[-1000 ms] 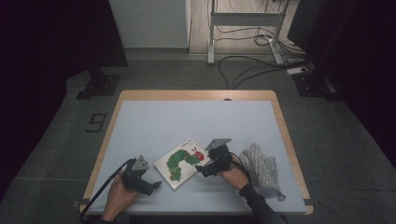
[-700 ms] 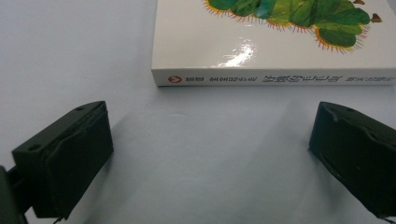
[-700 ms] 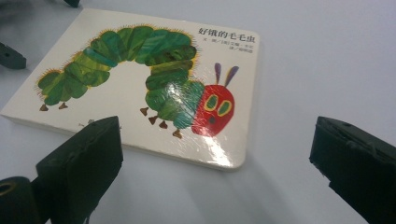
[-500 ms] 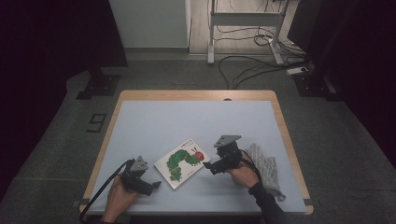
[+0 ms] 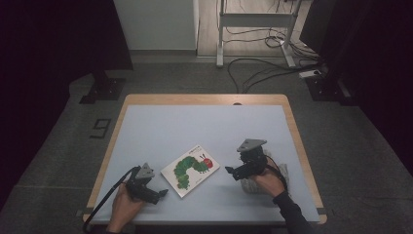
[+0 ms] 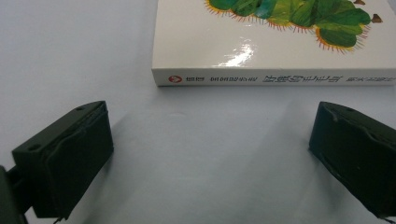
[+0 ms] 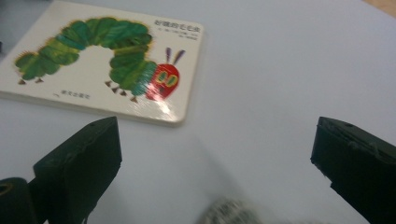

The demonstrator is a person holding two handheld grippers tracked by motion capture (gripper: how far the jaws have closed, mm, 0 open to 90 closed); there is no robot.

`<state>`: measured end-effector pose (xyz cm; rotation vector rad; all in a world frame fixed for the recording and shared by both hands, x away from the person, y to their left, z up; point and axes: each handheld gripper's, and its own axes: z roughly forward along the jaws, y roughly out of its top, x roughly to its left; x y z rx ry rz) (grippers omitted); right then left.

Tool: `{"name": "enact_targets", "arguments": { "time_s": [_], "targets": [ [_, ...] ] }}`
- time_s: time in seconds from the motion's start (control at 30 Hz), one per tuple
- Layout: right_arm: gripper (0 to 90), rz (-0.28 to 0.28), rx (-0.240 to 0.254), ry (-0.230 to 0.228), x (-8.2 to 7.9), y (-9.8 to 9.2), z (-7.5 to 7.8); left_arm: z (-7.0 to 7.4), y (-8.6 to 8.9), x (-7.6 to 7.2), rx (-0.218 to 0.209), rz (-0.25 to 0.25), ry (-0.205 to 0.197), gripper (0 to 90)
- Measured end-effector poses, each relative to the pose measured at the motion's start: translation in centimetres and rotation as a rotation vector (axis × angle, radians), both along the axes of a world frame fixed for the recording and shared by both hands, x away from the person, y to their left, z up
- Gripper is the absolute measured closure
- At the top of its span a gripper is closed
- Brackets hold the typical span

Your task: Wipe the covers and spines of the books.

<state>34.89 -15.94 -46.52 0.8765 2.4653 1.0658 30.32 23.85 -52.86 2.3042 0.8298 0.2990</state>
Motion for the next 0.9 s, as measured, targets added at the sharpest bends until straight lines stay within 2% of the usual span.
{"name": "enact_targets", "arguments": {
  "time_s": [0.27,0.5,0.7,0.9],
  "targets": [
    [1.1,-0.09,-0.014,-0.01,-0.3,-3.6,0.8,0.0,0.0,0.0,0.0,0.0,0.0,0.0],
    [1.3,-0.144,-0.045,0.001,-0.9,-5.9,0.6,0.0,0.0,0.0,-0.001,0.001,0.0,0.0],
    [1.4,-0.168,-0.07,0.027,-1.3,-7.5,-0.7,0.0,0.0,0.0,-0.004,0.003,0.0,0.0],
    [1.3,-0.183,-0.089,0.053,-1.5,-8.3,-2.3,0.0,0.0,0.0,-0.004,0.003,0.0,0.0]
  ]
}}
